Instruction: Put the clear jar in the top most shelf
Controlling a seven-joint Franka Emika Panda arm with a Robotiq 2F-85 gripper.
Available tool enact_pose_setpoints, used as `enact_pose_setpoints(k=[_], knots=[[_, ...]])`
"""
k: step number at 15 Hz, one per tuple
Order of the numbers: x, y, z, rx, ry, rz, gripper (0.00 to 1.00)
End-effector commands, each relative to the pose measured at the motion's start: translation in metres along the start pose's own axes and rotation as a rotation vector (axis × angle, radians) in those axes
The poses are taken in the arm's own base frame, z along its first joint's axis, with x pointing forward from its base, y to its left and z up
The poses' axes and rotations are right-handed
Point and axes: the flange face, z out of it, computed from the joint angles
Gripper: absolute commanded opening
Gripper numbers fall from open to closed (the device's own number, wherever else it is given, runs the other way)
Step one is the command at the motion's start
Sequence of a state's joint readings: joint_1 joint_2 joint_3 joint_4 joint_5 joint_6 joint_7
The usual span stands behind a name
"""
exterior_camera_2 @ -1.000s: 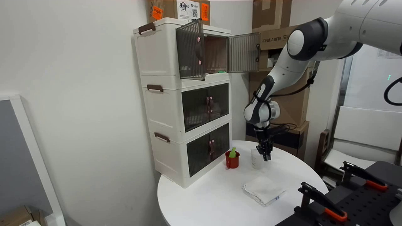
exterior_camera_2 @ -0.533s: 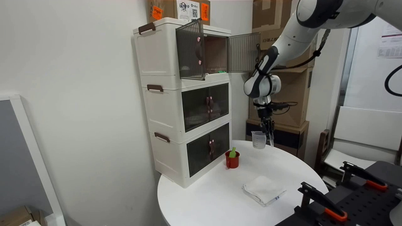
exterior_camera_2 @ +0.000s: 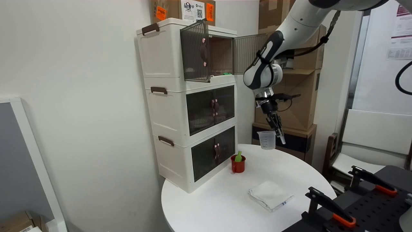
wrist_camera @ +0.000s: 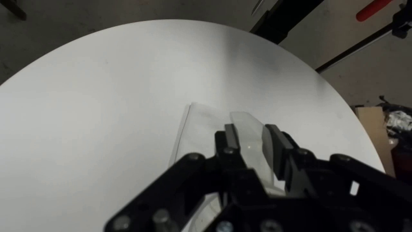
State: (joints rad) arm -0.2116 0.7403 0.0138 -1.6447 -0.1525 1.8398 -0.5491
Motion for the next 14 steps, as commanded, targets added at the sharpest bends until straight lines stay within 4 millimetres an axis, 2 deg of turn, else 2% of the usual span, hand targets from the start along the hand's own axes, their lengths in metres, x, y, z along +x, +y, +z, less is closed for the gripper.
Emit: enact_pose_setpoints(k=[1, 4, 6, 12, 14], knots=[[-0.001, -0.030, -0.002, -0.054, -0.040, -0.065, 0.07], [-0.016, -0.044, -0.029, -0.084, 0.072, -0.076, 0.07], [-0.035, -0.052, -0.056, -0.113, 0.177, -0.071, 0.07], [-0.109, -0.086, -0.149, -0.142, 0.426, -0.099, 0.07], [-0.126, -0.100, -0.177, -0.152, 0.507, -0.119, 0.07]])
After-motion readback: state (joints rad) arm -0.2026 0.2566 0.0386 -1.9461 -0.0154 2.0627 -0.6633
